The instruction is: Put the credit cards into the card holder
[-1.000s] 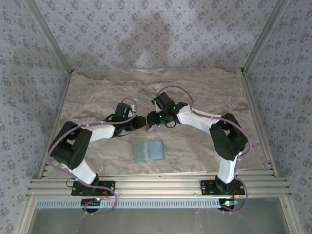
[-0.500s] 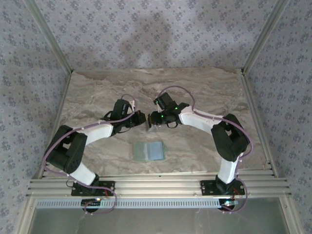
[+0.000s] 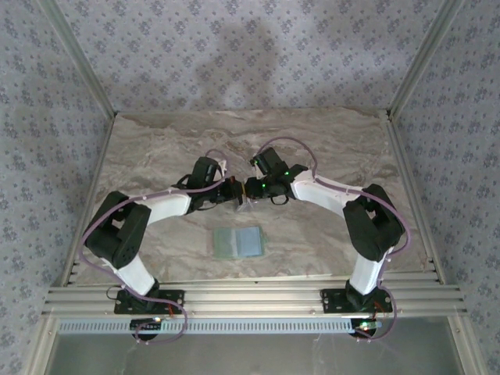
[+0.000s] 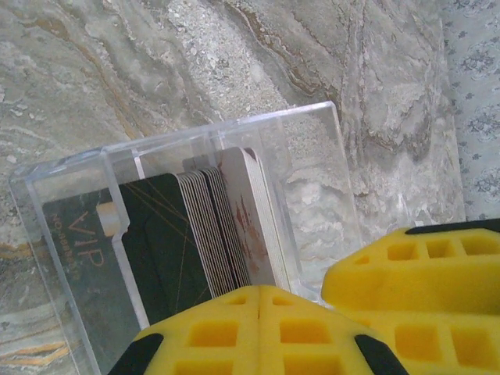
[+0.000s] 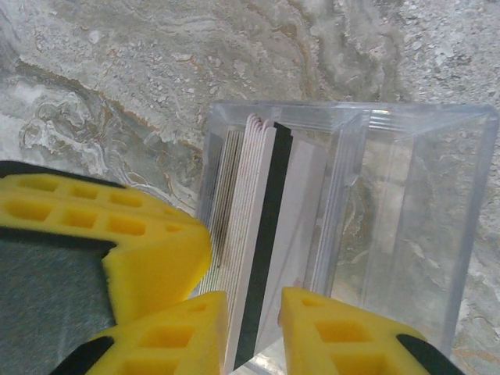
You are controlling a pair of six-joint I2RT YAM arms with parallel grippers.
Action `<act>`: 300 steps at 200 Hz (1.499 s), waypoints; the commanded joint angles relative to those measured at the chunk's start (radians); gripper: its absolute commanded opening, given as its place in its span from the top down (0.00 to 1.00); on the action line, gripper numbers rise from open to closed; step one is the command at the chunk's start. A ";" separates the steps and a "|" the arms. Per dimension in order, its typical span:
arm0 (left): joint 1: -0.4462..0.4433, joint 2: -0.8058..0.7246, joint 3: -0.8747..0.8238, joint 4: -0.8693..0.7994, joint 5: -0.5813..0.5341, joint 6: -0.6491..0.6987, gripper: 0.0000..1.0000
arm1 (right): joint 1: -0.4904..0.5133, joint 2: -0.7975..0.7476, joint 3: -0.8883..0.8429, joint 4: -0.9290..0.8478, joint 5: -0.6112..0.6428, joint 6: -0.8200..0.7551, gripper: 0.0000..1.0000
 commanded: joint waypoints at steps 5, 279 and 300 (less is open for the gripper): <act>-0.004 0.035 0.035 0.018 0.024 -0.006 0.96 | -0.010 0.014 -0.004 0.014 -0.045 0.016 0.68; -0.020 0.088 -0.014 0.124 0.041 -0.041 0.95 | -0.094 0.084 -0.215 0.635 -0.561 0.391 0.81; -0.019 0.088 -0.014 0.121 0.039 -0.038 0.95 | -0.097 0.074 -0.222 0.636 -0.552 0.389 0.84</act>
